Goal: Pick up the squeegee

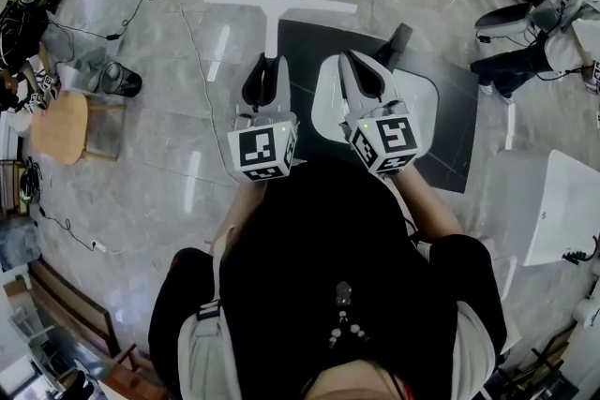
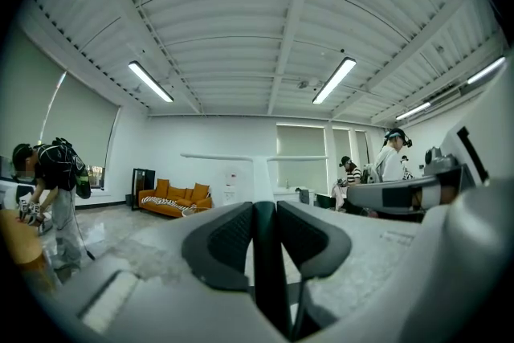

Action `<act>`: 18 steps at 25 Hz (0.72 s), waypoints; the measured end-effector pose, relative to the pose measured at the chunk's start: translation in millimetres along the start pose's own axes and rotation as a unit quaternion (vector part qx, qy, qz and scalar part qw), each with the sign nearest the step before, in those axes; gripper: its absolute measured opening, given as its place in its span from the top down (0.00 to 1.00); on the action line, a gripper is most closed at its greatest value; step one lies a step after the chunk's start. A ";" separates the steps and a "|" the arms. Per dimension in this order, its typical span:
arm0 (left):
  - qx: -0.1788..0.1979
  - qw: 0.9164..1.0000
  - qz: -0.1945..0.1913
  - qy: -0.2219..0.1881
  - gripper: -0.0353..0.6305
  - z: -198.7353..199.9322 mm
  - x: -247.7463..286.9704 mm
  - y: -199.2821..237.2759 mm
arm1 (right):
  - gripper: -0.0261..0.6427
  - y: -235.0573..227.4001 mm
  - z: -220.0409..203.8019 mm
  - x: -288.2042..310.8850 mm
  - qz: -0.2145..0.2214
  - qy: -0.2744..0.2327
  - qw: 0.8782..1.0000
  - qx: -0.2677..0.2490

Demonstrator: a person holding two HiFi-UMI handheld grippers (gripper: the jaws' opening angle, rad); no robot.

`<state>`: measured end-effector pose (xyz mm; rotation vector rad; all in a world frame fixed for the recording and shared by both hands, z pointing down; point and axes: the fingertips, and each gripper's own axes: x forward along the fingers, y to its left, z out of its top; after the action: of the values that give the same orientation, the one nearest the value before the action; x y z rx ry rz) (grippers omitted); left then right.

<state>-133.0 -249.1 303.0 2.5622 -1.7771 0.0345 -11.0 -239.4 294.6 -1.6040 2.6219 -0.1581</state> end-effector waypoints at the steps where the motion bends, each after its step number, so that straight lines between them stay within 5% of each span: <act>1: 0.001 1.000 -0.001 -0.001 0.79 0.6 -0.3 -1.3 | 0.96 -1.0 0.4 -0.9 -0.001 -0.001 1.000 0.001; 18: -0.006 1.000 0.002 0.000 0.79 -4.0 -5.0 -3.2 | 0.96 6.0 -3.8 -4.2 0.016 0.006 1.000 -0.006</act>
<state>-131.8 -243.2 306.8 2.5505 -1.7769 0.0249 -14.9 -232.8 297.6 -1.5678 2.6601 -0.1511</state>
